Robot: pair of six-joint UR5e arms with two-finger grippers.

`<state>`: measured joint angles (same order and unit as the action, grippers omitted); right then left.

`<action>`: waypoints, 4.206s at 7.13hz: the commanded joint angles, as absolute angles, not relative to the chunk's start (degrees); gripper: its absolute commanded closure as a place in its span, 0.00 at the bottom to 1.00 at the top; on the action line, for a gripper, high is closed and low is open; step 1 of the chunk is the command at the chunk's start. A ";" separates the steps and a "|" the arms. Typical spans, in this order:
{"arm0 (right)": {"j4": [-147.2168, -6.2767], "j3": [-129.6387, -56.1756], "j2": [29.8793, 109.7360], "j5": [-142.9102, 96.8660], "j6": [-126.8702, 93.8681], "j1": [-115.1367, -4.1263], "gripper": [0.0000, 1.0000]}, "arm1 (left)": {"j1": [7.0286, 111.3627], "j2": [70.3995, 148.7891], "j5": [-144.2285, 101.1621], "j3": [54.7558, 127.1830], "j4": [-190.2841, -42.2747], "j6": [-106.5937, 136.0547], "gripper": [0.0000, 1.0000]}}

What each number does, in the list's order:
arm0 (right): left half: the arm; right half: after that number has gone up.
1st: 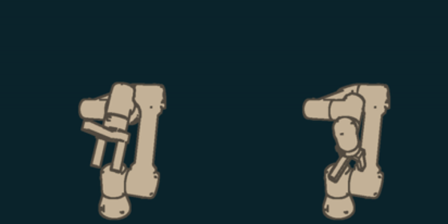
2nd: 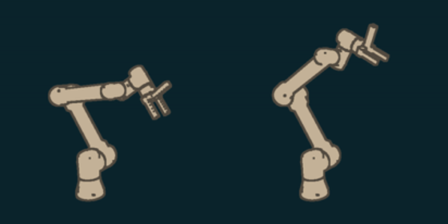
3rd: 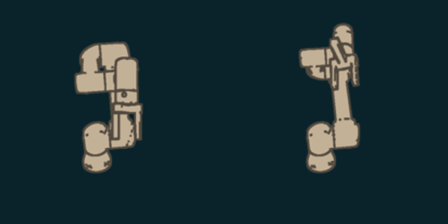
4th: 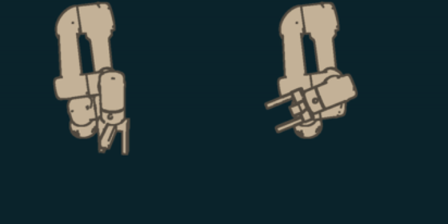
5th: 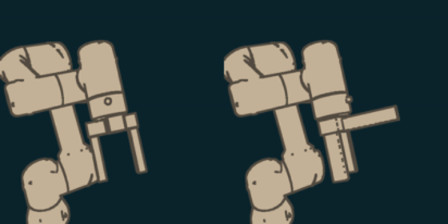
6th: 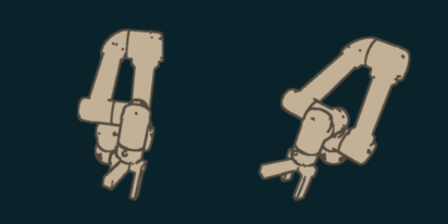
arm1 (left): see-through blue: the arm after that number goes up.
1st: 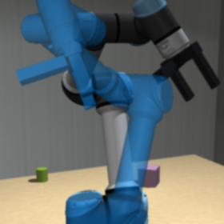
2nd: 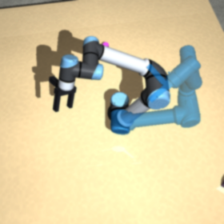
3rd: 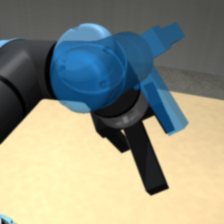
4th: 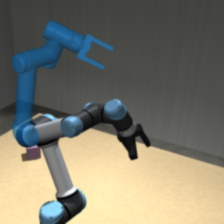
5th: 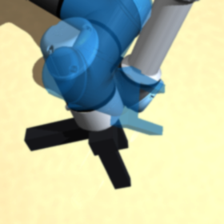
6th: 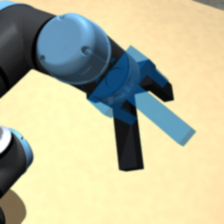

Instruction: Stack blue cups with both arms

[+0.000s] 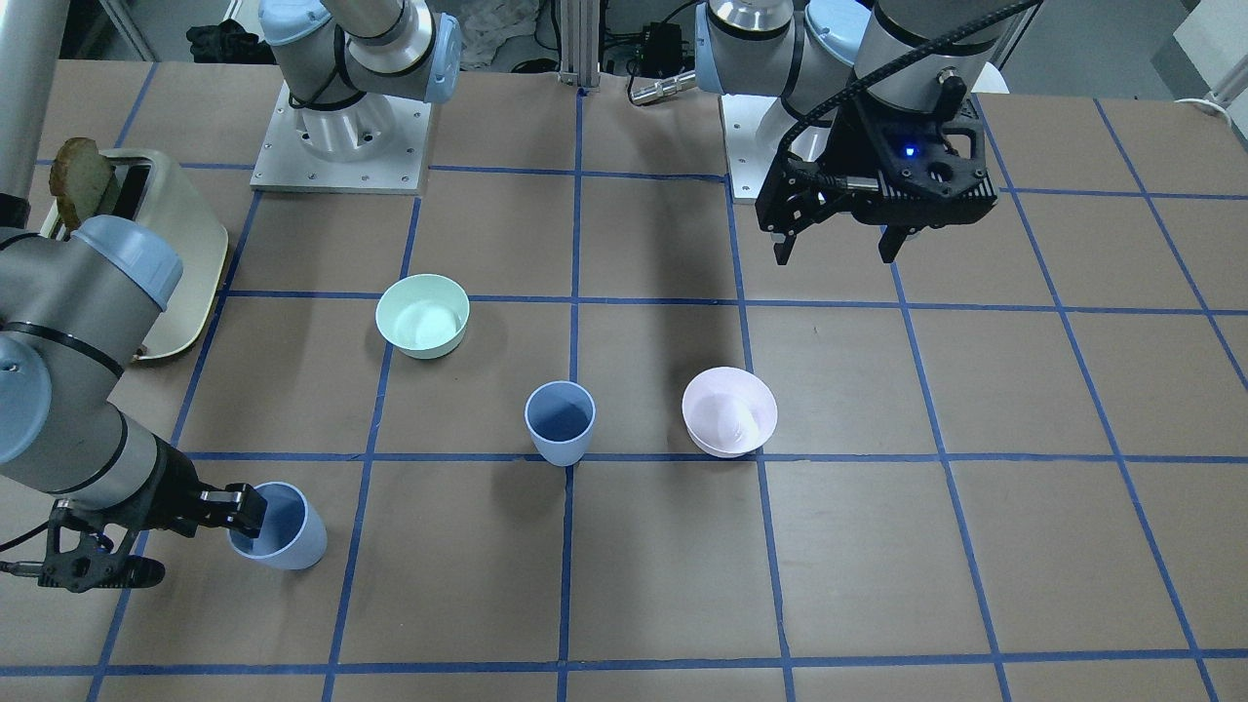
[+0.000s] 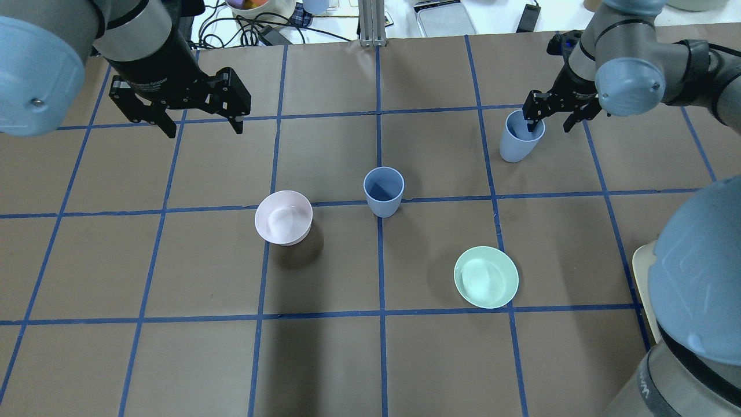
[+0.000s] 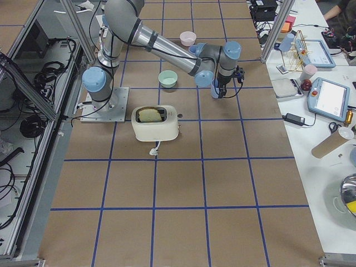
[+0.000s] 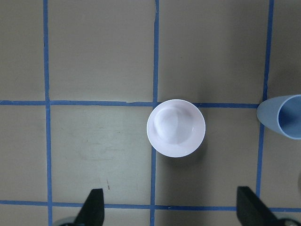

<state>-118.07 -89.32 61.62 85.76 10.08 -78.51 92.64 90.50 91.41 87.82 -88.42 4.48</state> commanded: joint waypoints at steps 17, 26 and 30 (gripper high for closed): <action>-104.79 -85.16 73.63 90.35 -23.39 -109.34 1.00 | 92.72 90.18 91.41 88.07 -88.51 4.48 0.00; -109.51 -89.12 72.78 90.00 -21.88 -109.07 1.00 | 92.81 90.35 91.41 88.07 -88.68 4.48 0.00; -110.13 -89.30 72.51 90.00 -21.80 -108.98 1.00 | 92.81 90.44 91.49 88.07 -88.68 4.48 0.00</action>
<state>-109.93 -89.23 72.59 90.02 -21.80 -108.99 92.81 90.38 91.46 88.07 -88.62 4.48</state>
